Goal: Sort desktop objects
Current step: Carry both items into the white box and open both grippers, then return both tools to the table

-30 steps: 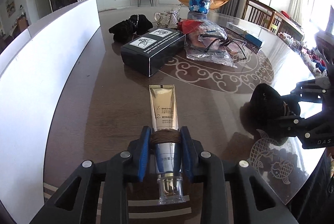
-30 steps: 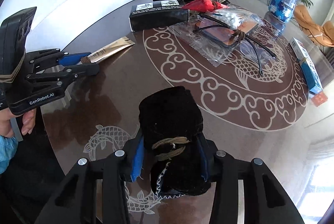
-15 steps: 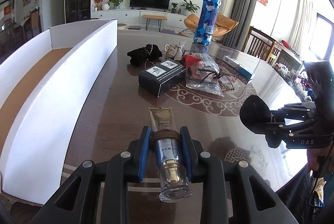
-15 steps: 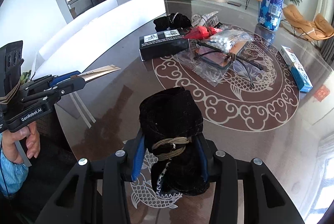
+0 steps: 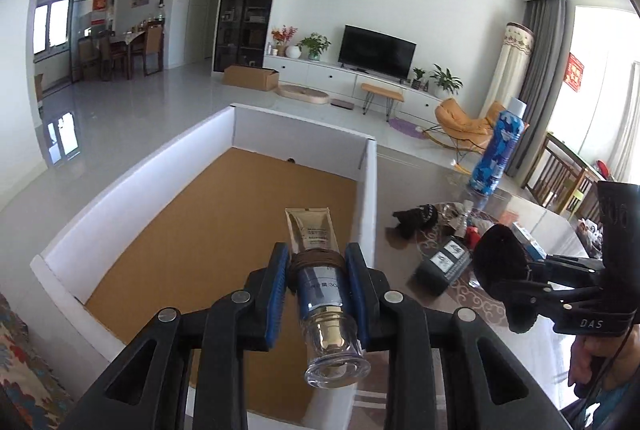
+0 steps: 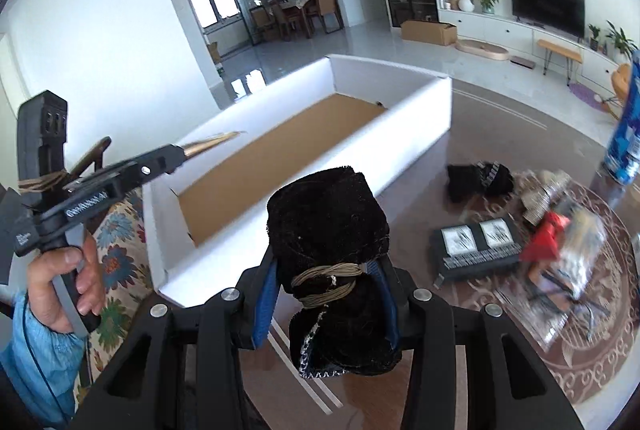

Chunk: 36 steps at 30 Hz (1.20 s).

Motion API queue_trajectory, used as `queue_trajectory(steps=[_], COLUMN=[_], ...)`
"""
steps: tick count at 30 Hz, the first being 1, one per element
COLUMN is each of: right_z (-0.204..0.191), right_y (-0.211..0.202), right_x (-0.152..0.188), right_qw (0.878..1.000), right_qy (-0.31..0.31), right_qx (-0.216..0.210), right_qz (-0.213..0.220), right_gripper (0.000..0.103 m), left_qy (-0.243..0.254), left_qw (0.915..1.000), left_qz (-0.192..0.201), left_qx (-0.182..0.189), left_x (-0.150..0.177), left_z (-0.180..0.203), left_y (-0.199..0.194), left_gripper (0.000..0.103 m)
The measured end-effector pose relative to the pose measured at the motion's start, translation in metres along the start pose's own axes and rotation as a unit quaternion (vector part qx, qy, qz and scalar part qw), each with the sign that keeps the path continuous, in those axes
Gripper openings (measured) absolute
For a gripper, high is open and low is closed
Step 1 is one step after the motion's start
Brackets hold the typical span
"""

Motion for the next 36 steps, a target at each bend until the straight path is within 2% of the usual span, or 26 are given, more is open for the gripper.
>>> queue_trajectory(steps=[3,6,9,11,12,13,14,15,16,18,21,24,25,29,32,34,35,36], right_z=[-0.051,-0.086,-0.108,-0.118,-0.121,-0.125,-0.128,-0.132,-0.135,-0.138,-0.132,-0.142,-0.144,-0.131,-0.128,-0.127,-0.124,-0.12], right_y=[0.037,0.087,0.134,0.158,0.168,0.177,0.183,0.188,0.19,0.188,0.19,0.187,0.185,0.17,0.164,0.157,0.15,0.141], right_x=[-0.04,-0.062,-0.063,-0.057,-0.054,-0.049,-0.043,-0.039,-0.035,-0.028,-0.019,-0.005,-0.002,-0.005,-0.003,-0.002,-0.005,-0.006], right_qw=[0.999,0.997,0.996,0.993,0.992,0.99,0.987,0.984,0.981,0.975,0.969,0.953,0.952,0.968,0.968,0.974,0.979,0.983], right_qy=[-0.029,-0.042,-0.068,-0.088,-0.099,-0.113,-0.129,-0.148,-0.168,-0.199,-0.21,-0.271,-0.274,-0.225,-0.225,-0.21,-0.192,-0.174], right_qx=[-0.037,-0.056,-0.043,-0.035,-0.028,-0.013,0.004,0.018,0.031,0.055,0.077,0.108,0.112,0.091,0.088,0.069,0.059,0.055], right_qz=[0.006,-0.018,-0.048,-0.065,-0.074,-0.085,-0.093,-0.095,-0.092,-0.083,-0.102,-0.086,-0.08,-0.069,-0.066,-0.054,-0.044,-0.029], right_gripper=[0.043,0.044,0.044,0.044,0.049,0.055,0.062,0.075,0.076,0.076,0.077,0.077,0.077,0.077,0.077,0.077,0.078,0.084], left_qy=[-0.029,-0.051,-0.061,-0.069,-0.072,-0.073,-0.073,-0.07,-0.065,-0.048,-0.03,-0.035,-0.038,-0.039,-0.026,-0.024,-0.028,-0.033], left_qw=[0.9986,0.9954,0.9923,0.9877,0.9851,0.9829,0.9813,0.9803,0.9796,0.9801,0.976,0.9749,0.9748,0.9765,0.976,0.976,0.9766,0.9775], left_qz=[-0.019,-0.044,-0.069,-0.084,-0.094,-0.104,-0.11,-0.114,-0.115,-0.11,-0.121,-0.121,-0.122,-0.122,-0.12,-0.11,-0.1,-0.087], left_qx=[-0.041,-0.068,-0.083,-0.112,-0.125,-0.134,-0.14,-0.146,-0.152,-0.158,-0.178,-0.184,-0.183,-0.173,-0.18,-0.186,-0.188,-0.189], left_x=[-0.007,-0.005,-0.001,0.002,0.003,0.004,0.005,0.007,0.007,0.005,0.007,0.011,0.013,0.017,0.019,0.018,0.017,0.015], left_z=[-0.043,-0.073,-0.089,-0.097,-0.103,-0.106,-0.109,-0.11,-0.111,-0.107,-0.103,-0.104,-0.105,-0.101,-0.094,-0.093,-0.092,-0.091], left_y=[0.019,0.042,0.063,0.077,0.082,0.087,0.091,0.095,0.097,0.096,0.101,0.098,0.096,0.09,0.089,0.087,0.083,0.078], left_gripper=[0.028,0.028,0.028,0.03,0.03,0.035,0.05,0.061,0.075,0.075,0.076,0.076,0.076,0.076,0.076,0.076,0.076,0.076])
Point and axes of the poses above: each gripper's, at about its wrist camera, not at the fingertips, and y roughly the way its jaws point, z to its right, x to its underside, the point moved 1 cm from there along y, roughly the way its jaws point, and after that the axes turned 4 degrees about x, right-handed, at the moved point
